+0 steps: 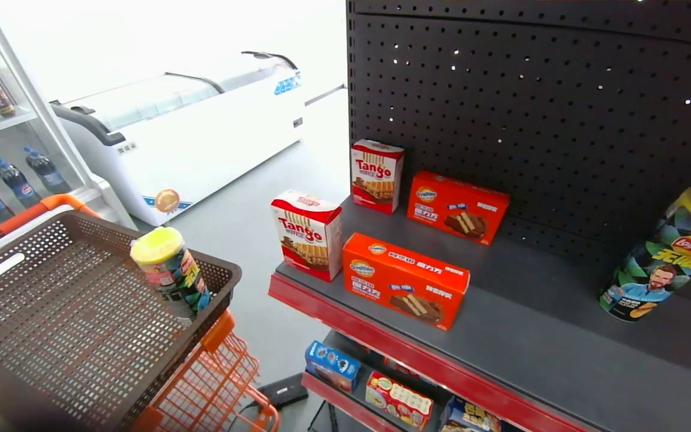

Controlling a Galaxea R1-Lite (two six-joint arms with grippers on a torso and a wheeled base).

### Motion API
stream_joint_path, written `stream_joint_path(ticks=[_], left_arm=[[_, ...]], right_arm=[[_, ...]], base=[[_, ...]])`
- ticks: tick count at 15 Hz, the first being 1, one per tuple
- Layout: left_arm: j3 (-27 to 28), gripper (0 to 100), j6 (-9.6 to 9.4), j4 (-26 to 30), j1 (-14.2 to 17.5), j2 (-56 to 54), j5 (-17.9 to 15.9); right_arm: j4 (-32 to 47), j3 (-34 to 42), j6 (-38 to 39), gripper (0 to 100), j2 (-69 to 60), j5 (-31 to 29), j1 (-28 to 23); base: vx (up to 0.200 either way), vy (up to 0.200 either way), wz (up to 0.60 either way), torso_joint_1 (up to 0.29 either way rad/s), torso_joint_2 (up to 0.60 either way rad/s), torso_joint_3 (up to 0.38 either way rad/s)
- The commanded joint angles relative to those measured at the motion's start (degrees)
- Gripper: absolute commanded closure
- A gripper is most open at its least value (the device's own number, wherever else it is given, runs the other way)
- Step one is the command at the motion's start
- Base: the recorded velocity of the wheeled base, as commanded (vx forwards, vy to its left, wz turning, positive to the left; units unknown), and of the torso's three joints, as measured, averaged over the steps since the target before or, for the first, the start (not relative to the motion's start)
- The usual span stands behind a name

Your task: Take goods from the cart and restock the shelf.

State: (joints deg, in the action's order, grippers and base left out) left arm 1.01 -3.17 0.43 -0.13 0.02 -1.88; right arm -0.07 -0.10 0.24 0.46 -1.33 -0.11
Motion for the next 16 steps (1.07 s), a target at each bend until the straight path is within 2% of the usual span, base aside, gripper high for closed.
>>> stream_joint_path(ticks=[1, 3, 4, 6, 7, 8, 9, 10, 11, 12, 13, 14, 15, 16], left_arm=[[10.4, 0, -1.14, 1.9, 0.0, 8.8, 3.1], [17.8, 0, -1.14, 3.6, -0.1, 20.2, 4.3], [18.6, 0, -0.87, 3.4, 0.1, 25.6, 4.4], [19.6, 0, 1.5, 2.4, 0.5, 36.1, 4.4], [20.1, 0, 2.47, -0.2, 1.2, 40.7, 4.3], [20.1, 0, 2.55, -1.8, 3.2, 45.4, 4.1], [20.6, 0, 2.11, -3.1, 8.3, 51.0, 3.1], [22.0, 0, 1.85, -4.8, 11.6, 56.8, 1.0], [22.7, 0, 1.85, -7.2, 12.4, 61.8, -2.3], [22.6, 0, 1.68, -11.6, 12.3, 66.2, -4.5], [22.5, 0, 1.59, -13.7, 12.2, 67.8, -4.6], [22.2, 0, 1.68, -24.9, 11.3, 75.2, -4.5], [21.9, 0, 1.68, -29.7, 10.3, 78.0, -4.5], [20.8, 0, 1.5, -40.0, 8.4, 83.7, -3.3]], right_arm=[[0.0, 0.0, 0.0, 0, 0.0, 0.1, 0.0], [0.0, 0.0, 0.0, 0, 0.1, 0.1, 0.0], [0.0, 0.0, 0.0, 0, 0.1, 0.0, -0.1], [0.0, 0.0, 0.0, 0, 0.0, 0.1, -0.1], [0.0, 0.0, 0.0, 0, 0.0, 0.0, 0.0], [0.0, 0.0, 0.0, 0, 0.1, 0.0, 0.0], [0.0, 0.0, 0.0, 0, 0.0, 0.1, 0.0], [0.0, 0.0, 0.0, 0, 0.0, 0.1, 0.0], [0.0, 0.0, 0.0, 0, 0.0, 0.0, 0.0], [0.0, 0.0, 0.0, 0, 0.0, 0.0, -0.1], [0.0, 0.0, 0.0, 0, 0.0, 0.0, 0.0], [0.0, 0.0, 0.0, 0, 0.0, 0.1, 0.0], [0.0, 0.0, 0.0, 0, 0.0, 0.0, -0.1], [0.0, 0.0, 0.0, 0, 0.0, 0.0, -0.1]], base=[[0.0, 0.0, 0.0, 0.0, 0.0, 0.0], [0.0, 0.0, 0.0, 0.0, 0.0, 0.0], [0.0, 0.0, 0.0, 0.0, 0.0, 0.0], [0.0, 0.0, 0.0, 0.0, 0.0, 0.0], [0.0, 0.0, 0.0, 0.0, 0.0, 0.0], [0.0, 0.0, 0.0, 0.0, 0.0, 0.0], [0.0, 0.0, 0.0, 0.0, 0.0, 0.0], [0.0, 0.0, 0.0, 0.0, 0.0, 0.0], [0.0, 0.0, 0.0, 0.0, 0.0, 0.0], [0.0, 0.0, 0.0, 0.0, 0.0, 0.0], [0.0, 0.0, 0.0, 0.0, 0.0, 0.0], [0.0, 0.0, 0.0, 0.0, 0.0, 0.0], [0.0, 0.0, 0.0, 0.0, 0.0, 0.0], [0.0, 0.0, 0.0, 0.0, 0.0, 0.0]])
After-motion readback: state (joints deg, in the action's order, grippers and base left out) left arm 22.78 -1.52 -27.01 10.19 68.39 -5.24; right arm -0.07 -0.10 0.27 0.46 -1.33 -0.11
